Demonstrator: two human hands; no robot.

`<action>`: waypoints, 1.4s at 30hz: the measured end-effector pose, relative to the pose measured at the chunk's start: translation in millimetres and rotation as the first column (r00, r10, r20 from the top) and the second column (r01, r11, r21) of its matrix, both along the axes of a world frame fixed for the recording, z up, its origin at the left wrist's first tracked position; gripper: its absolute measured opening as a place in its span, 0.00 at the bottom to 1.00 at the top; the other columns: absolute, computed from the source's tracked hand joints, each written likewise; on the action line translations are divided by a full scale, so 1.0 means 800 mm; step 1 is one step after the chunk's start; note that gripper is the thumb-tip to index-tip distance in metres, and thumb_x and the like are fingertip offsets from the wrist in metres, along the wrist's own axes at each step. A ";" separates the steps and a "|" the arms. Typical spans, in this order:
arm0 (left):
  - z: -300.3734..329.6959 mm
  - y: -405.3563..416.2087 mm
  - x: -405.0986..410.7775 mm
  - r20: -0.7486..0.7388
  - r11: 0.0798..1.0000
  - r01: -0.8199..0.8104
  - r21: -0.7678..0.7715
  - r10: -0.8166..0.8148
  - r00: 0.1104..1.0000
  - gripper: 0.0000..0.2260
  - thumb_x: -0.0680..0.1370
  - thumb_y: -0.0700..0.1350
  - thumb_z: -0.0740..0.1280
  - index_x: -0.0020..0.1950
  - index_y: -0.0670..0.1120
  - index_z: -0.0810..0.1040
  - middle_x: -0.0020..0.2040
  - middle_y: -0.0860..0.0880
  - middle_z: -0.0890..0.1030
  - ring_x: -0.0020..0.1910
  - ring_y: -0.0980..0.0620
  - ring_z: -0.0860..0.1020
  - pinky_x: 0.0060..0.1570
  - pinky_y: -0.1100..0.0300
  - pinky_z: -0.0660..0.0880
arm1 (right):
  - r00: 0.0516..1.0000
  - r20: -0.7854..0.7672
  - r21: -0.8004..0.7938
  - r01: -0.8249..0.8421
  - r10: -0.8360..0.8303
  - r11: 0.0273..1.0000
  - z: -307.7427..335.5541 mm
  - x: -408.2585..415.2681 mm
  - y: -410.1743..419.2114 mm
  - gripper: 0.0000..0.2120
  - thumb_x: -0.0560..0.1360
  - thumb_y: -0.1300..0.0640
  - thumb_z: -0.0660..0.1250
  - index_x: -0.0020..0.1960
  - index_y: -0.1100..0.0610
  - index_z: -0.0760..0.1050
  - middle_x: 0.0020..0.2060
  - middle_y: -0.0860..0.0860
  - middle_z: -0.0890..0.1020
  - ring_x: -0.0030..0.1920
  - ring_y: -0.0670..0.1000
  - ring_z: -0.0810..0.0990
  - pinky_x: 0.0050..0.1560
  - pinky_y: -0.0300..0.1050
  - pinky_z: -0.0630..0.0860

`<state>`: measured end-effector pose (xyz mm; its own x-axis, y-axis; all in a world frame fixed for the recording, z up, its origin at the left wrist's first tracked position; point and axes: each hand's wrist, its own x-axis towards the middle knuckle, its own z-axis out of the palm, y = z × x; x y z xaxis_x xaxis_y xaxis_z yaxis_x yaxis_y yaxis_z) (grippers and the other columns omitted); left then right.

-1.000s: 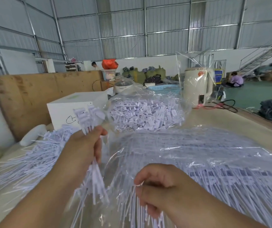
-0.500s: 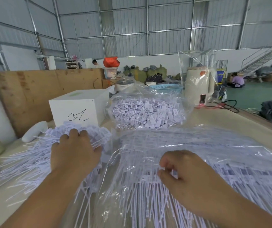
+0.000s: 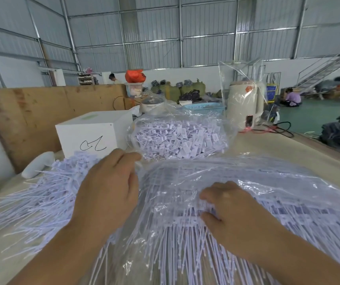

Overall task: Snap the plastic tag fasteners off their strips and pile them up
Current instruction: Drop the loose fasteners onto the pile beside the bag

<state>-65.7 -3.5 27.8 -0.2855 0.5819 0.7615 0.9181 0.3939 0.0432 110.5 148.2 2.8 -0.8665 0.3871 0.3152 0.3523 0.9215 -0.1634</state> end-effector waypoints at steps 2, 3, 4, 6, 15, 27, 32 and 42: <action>0.007 -0.003 0.023 -0.056 0.972 0.236 -0.021 -0.236 0.970 0.14 0.75 0.43 0.57 0.53 0.44 0.80 0.43 0.51 0.78 0.36 0.54 0.73 0.34 0.62 0.70 | 0.996 -0.084 0.009 0.015 -0.014 1.000 -0.002 -0.001 0.007 0.20 0.79 0.49 0.61 0.70 0.49 0.65 0.62 0.46 0.70 0.63 0.49 0.65 0.66 0.44 0.66; 0.006 -0.003 0.035 -0.074 0.939 0.333 -0.088 -0.340 0.937 0.12 0.75 0.42 0.58 0.50 0.45 0.81 0.40 0.52 0.77 0.35 0.57 0.71 0.32 0.64 0.69 | 0.992 -0.126 0.015 0.026 -0.024 1.000 -0.003 -0.002 0.011 0.24 0.78 0.49 0.61 0.73 0.49 0.62 0.65 0.46 0.67 0.65 0.49 0.63 0.68 0.43 0.64; 0.002 0.000 0.045 -0.073 0.899 0.402 -0.174 -0.419 0.905 0.11 0.74 0.43 0.59 0.46 0.46 0.81 0.36 0.53 0.76 0.33 0.57 0.71 0.29 0.63 0.69 | 0.988 -0.151 0.023 0.037 -0.033 0.999 -0.004 -0.003 0.014 0.27 0.78 0.50 0.62 0.75 0.50 0.60 0.68 0.46 0.65 0.67 0.49 0.60 0.69 0.43 0.62; -0.011 0.009 0.059 -0.075 0.847 0.431 -0.310 -0.474 0.878 0.09 0.75 0.45 0.60 0.39 0.48 0.79 0.32 0.54 0.73 0.31 0.55 0.70 0.28 0.58 0.71 | 0.989 -0.138 0.043 0.053 -0.047 0.998 -0.009 -0.006 0.018 0.30 0.78 0.50 0.61 0.77 0.52 0.55 0.74 0.47 0.58 0.72 0.50 0.54 0.73 0.43 0.57; -0.040 0.030 0.043 -0.072 0.967 -0.036 -0.252 0.018 0.997 0.03 0.66 0.44 0.75 0.34 0.46 0.83 0.50 0.47 0.81 0.49 0.45 0.77 0.46 0.48 0.74 | 0.996 0.000 -0.041 0.092 -0.092 0.995 -0.017 -0.013 0.028 0.16 0.79 0.49 0.57 0.64 0.52 0.71 0.59 0.47 0.72 0.63 0.51 0.69 0.68 0.46 0.65; -0.028 0.032 0.044 -0.028 0.989 -0.098 -0.113 0.096 0.995 0.18 0.58 0.32 0.76 0.43 0.46 0.82 0.52 0.46 0.79 0.49 0.42 0.75 0.45 0.51 0.64 | 0.982 -0.114 0.031 0.155 -0.150 0.987 0.005 -0.008 0.022 0.12 0.75 0.54 0.62 0.58 0.49 0.75 0.53 0.49 0.75 0.60 0.53 0.72 0.61 0.46 0.66; -0.034 0.033 0.041 -0.016 0.990 -0.065 -0.126 0.063 0.998 0.20 0.52 0.27 0.74 0.37 0.48 0.79 0.48 0.47 0.78 0.46 0.43 0.75 0.43 0.54 0.60 | 0.972 -0.234 0.022 0.036 -0.030 0.999 0.022 0.008 0.014 0.04 0.75 0.54 0.65 0.41 0.48 0.75 0.39 0.43 0.72 0.44 0.48 0.73 0.48 0.46 0.69; -0.037 0.027 0.016 0.123 0.990 -0.030 -0.137 0.047 0.991 0.10 0.70 0.41 0.73 0.50 0.49 0.85 0.54 0.47 0.77 0.53 0.43 0.72 0.48 0.49 0.66 | 0.958 -0.287 0.002 -0.012 0.012 1.000 0.030 0.020 -0.007 0.11 0.77 0.44 0.62 0.58 0.46 0.74 0.42 0.46 0.82 0.41 0.46 0.79 0.43 0.46 0.77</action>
<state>-52.5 18.3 -1.5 -0.3976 0.6639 0.6334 0.8930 0.4386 0.1008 126.8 142.9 26.7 -0.7445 0.3772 0.5509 0.2793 0.9254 -0.2561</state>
